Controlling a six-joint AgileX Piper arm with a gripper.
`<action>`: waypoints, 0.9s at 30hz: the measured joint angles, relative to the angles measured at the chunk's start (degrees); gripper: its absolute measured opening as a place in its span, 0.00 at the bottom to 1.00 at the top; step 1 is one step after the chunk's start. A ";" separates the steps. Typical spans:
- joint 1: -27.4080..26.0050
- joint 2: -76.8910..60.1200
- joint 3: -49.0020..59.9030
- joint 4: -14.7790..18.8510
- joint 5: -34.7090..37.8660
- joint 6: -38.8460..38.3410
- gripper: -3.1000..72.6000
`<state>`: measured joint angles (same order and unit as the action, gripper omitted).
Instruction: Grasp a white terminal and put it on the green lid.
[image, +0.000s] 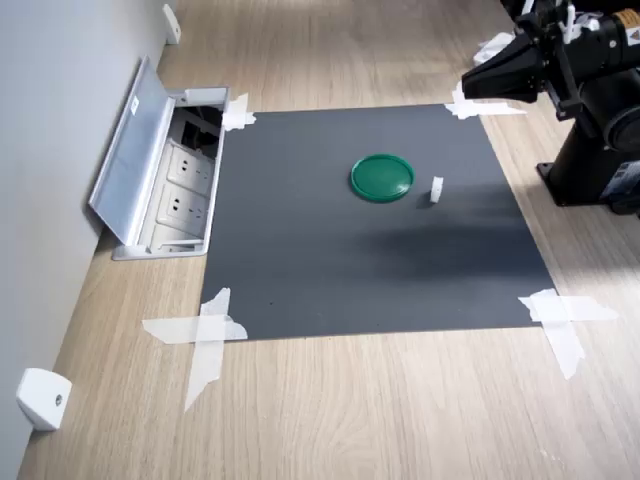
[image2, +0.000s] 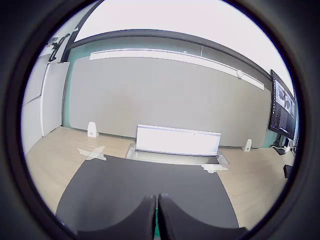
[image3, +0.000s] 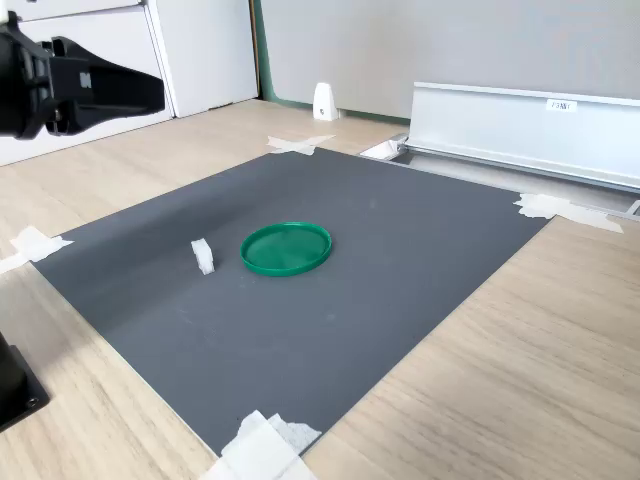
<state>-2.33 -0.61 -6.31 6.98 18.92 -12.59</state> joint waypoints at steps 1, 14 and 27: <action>0.00 0.00 0.00 0.00 0.00 0.00 0.03; 0.00 0.00 0.00 0.00 0.00 0.00 0.03; 0.00 8.63 -6.28 -1.56 6.29 0.00 0.03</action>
<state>-2.33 8.02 -12.60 5.42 25.20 -12.59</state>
